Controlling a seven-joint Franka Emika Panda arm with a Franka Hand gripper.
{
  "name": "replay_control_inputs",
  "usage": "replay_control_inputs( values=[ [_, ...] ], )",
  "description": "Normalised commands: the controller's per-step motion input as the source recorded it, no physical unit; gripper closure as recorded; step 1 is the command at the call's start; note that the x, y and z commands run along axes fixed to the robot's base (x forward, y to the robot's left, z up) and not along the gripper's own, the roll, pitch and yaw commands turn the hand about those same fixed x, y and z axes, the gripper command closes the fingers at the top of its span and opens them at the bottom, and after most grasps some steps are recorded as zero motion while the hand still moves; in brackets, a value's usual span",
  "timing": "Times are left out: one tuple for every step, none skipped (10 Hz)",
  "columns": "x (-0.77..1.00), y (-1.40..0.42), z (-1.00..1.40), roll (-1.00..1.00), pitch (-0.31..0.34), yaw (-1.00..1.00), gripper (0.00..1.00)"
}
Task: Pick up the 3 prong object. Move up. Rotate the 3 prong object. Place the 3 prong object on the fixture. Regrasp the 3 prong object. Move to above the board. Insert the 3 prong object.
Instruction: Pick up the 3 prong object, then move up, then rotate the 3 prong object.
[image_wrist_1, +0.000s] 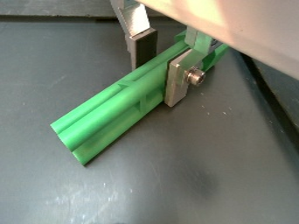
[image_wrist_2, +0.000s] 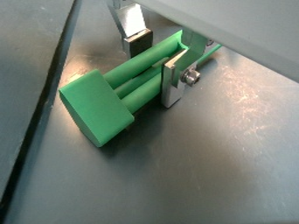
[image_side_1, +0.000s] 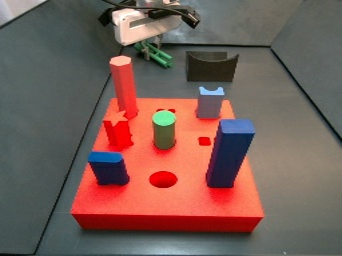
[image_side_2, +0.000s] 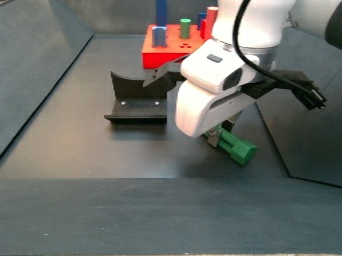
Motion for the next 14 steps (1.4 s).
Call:
replay_control_inputs(
  values=[
    [0.0, 0.0, 0.0, 0.0, 0.0, 0.0, 1.0],
    [0.0, 0.0, 0.0, 0.0, 0.0, 0.0, 1.0],
    [0.0, 0.0, 0.83, 0.0, 0.0, 0.0, 1.0],
    [-0.05, 0.04, 0.77, 0.0, 0.031, -0.01, 1.0],
    [-0.04, 0.03, 0.67, 0.01, 0.044, -0.02, 1.0],
    [-0.03, 0.02, 0.54, 0.02, 0.052, -0.02, 1.0],
    [-0.03, 0.01, 0.39, 0.03, 0.06, -0.03, 1.0],
    [-0.02, 0.01, 0.19, 0.05, 0.064, -0.02, 1.0],
    [0.07, -0.78, 0.83, 0.0, 0.0, 0.0, 1.0],
    [0.07, -0.75, 0.78, 0.01, 0.002, 0.02, 1.0],
    [0.01, -0.51, 0.67, 0.04, 0.019, 0.03, 1.0],
    [0.0, -0.38, 0.59, 0.06, 0.028, 0.04, 1.0],
    [-0.01, -0.14, 0.41, 0.1, 0.056, 0.03, 1.0],
    [0.0, -0.09, 0.27, 0.11, 0.077, 0.03, 1.0]
  ],
)
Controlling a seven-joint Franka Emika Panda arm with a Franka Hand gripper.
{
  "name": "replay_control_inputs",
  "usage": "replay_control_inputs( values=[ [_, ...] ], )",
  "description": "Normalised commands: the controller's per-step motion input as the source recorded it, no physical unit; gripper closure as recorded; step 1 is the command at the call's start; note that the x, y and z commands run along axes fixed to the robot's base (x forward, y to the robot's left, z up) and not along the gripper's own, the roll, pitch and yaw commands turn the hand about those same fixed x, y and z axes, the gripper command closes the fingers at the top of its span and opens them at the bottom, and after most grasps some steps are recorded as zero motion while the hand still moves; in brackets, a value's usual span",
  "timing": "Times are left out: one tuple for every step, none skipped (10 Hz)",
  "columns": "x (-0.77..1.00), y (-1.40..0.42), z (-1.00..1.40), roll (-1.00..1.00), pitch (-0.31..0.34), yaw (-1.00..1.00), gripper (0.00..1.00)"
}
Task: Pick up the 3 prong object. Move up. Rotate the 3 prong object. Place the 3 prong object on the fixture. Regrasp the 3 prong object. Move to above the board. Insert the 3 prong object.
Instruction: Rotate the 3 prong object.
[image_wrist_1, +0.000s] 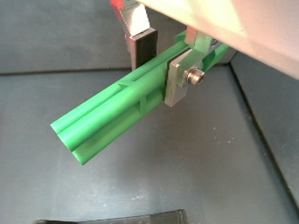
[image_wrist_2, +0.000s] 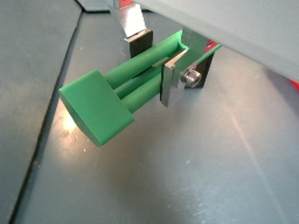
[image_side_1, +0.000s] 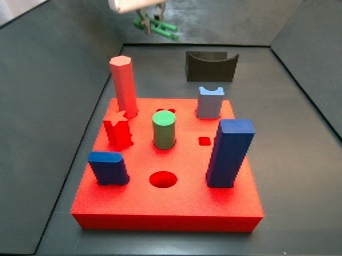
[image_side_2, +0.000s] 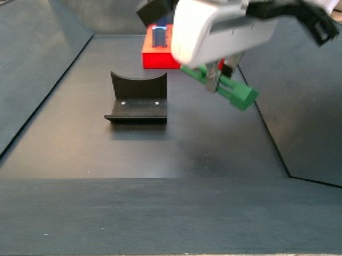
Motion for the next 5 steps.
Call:
replay_control_inputs(
  values=[
    [0.0, 0.0, 0.0, 0.0, 0.0, -1.0, 1.0],
    [0.01, 0.02, -0.09, 0.0, -0.001, -1.0, 1.0],
    [0.02, 0.04, -0.07, 0.0, -0.003, -1.0, 1.0],
    [0.03, 0.03, -0.05, 0.0, -0.003, -1.0, 1.0],
    [0.03, 0.03, -0.05, 0.0, -0.003, -1.0, 1.0]
  ],
)
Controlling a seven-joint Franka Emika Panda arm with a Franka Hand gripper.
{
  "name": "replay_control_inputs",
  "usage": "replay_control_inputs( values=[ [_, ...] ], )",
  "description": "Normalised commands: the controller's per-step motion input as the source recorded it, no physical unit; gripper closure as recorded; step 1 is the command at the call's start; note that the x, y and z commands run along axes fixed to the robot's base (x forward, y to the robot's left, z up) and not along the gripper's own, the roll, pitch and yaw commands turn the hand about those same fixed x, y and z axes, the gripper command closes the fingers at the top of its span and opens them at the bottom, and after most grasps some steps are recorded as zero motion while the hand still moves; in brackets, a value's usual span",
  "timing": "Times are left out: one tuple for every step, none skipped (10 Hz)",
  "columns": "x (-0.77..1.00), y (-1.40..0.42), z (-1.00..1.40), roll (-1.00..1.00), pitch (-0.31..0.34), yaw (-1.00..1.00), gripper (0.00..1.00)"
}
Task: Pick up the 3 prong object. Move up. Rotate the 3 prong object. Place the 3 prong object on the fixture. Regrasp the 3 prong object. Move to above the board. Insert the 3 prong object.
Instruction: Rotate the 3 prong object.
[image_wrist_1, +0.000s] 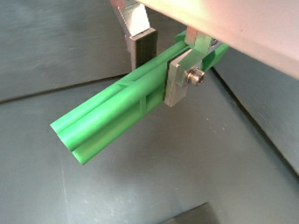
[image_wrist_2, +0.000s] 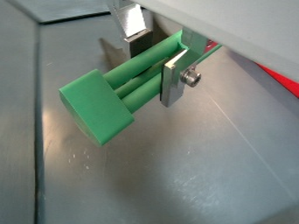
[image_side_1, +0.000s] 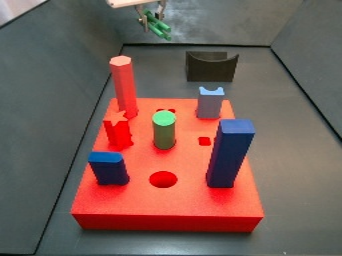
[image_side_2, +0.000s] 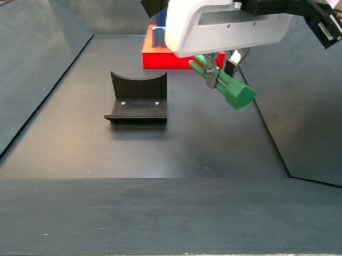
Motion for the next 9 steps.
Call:
replay_control_inputs(
  values=[
    [0.03, 0.03, -0.04, 0.0, -0.004, -1.0, 1.0],
    [0.03, 0.03, -0.04, 0.0, -0.004, -1.0, 1.0],
    [0.03, 0.03, -0.03, 0.0, -0.004, -1.0, 1.0],
    [0.03, 0.03, -0.03, 0.0, -0.004, -1.0, 1.0],
    [0.03, 0.03, -0.03, 0.0, -0.004, -1.0, 1.0],
    [0.03, 0.03, -0.03, 0.0, -0.004, -1.0, 1.0],
    [0.03, 0.03, -0.03, 0.0, -0.005, -1.0, 1.0],
    [0.03, 0.03, -0.03, 0.0, -0.005, -1.0, 1.0],
    [0.03, 0.03, -0.03, 0.0, -0.005, -1.0, 1.0]
  ],
)
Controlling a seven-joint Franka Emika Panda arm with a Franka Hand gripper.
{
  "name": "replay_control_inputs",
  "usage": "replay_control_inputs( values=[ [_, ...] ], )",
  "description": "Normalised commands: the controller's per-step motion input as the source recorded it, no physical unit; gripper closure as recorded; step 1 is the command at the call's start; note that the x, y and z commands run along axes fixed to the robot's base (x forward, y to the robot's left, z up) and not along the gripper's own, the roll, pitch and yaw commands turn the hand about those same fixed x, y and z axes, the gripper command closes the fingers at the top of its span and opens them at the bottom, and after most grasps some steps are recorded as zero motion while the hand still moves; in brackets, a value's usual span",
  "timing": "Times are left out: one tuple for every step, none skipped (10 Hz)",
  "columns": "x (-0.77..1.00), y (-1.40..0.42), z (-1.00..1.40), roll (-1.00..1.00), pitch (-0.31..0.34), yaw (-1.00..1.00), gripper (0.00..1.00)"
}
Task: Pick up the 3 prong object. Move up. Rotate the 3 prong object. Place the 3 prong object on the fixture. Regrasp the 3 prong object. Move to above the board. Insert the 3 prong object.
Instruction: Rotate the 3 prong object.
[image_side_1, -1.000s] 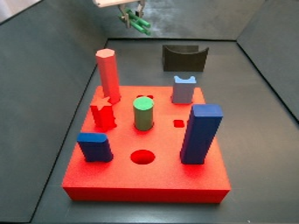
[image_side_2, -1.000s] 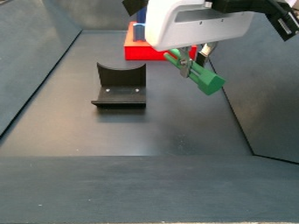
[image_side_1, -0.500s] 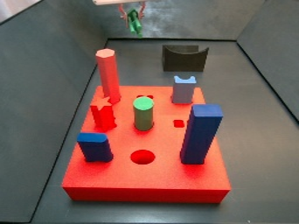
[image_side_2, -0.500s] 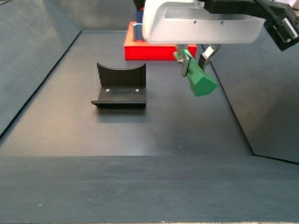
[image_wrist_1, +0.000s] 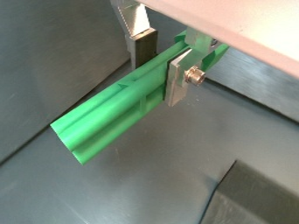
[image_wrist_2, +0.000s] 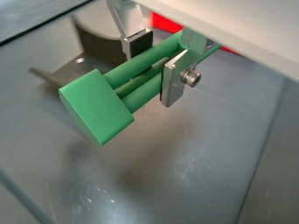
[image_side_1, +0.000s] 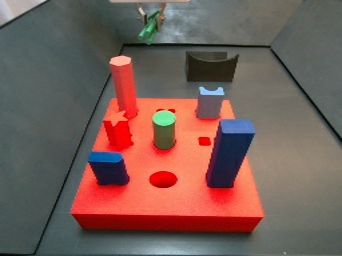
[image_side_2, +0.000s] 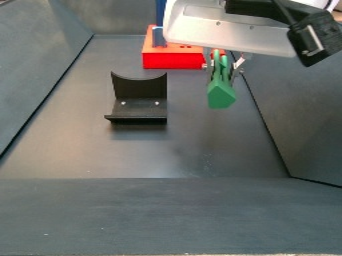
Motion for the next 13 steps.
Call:
replay_control_inputs(
  values=[
    [0.03, 0.03, -0.03, 0.0, -0.005, -1.0, 1.0],
    [0.03, 0.03, -0.03, 0.0, -0.005, -1.0, 1.0],
    [0.03, 0.03, -0.03, 0.0, -0.005, -1.0, 1.0],
    [0.03, 0.03, -0.03, 0.0, -0.005, -1.0, 1.0],
    [0.03, 0.03, -0.03, 0.0, -0.005, -1.0, 1.0],
    [0.03, 0.03, -0.03, 0.0, -0.006, -1.0, 1.0],
    [0.03, 0.03, -0.03, 0.0, -0.006, -1.0, 1.0],
    [0.03, 0.03, -0.03, 0.0, -0.006, -1.0, 1.0],
    [0.03, 0.03, -0.03, 0.0, -0.006, -1.0, 1.0],
    [0.03, 0.03, -0.03, 0.0, -0.006, -1.0, 1.0],
    [0.03, 0.03, -0.03, 0.0, -0.006, -1.0, 1.0],
    [0.03, 0.03, -0.03, 0.0, -0.007, -1.0, 1.0],
    [0.03, 0.03, -0.03, 0.0, -0.007, -1.0, 1.0]
  ],
)
